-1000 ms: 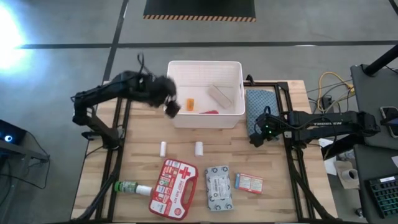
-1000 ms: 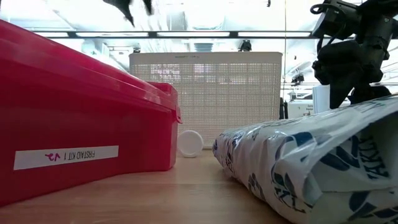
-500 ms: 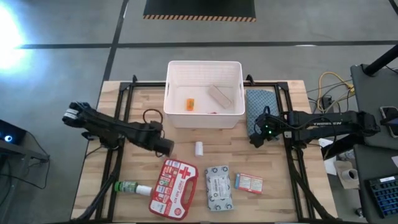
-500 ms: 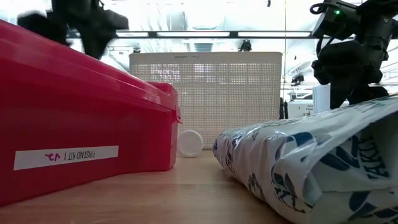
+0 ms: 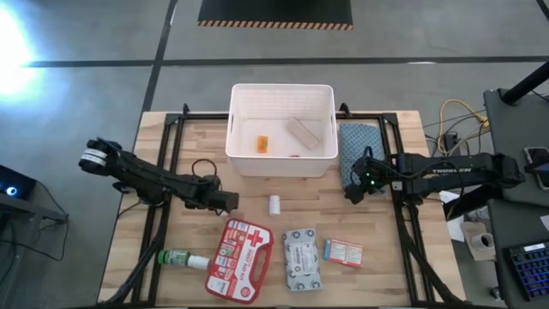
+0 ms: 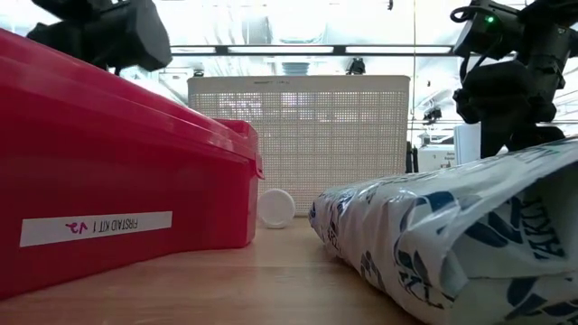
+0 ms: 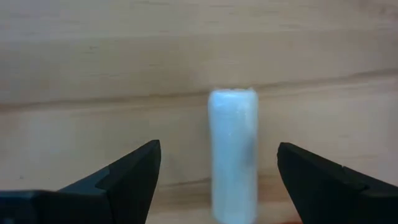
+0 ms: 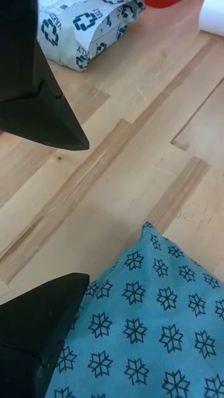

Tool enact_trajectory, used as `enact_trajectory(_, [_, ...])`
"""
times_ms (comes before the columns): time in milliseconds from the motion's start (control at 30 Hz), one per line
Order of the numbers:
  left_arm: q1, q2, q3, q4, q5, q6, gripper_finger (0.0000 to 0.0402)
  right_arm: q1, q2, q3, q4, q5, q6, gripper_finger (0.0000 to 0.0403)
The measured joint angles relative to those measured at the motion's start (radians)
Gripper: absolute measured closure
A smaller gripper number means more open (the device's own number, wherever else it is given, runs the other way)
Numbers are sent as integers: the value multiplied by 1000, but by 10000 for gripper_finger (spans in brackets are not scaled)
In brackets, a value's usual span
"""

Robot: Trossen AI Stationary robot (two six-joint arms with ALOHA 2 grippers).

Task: Pick & place medical supplies in basket/bin
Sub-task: Put the white rolled gauze into the white bin

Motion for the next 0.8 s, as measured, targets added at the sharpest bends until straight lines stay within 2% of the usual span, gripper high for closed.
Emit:
enact_trajectory(133, [-1,0,-30,-38,1,0,105,0,0,-6,-1,0,14,74])
enact_trajectory(233, [0,0,-39,-105,0,0,126,0,0,-7,-2,4,18,74])
enact_trajectory(367, [0,0,-51,-145,-3,5,184,0,0,-8,-2,28,25,74])
enact_trajectory(600, [0,-1,-57,-123,-4,9,306,0,0,-8,-2,34,45,74])
enact_trajectory(733, [1,-23,11,-108,-21,54,359,0,0,-8,-2,35,45,74])
enact_trajectory(800, [1,-54,99,-162,-57,92,370,0,0,-8,-2,37,43,74])
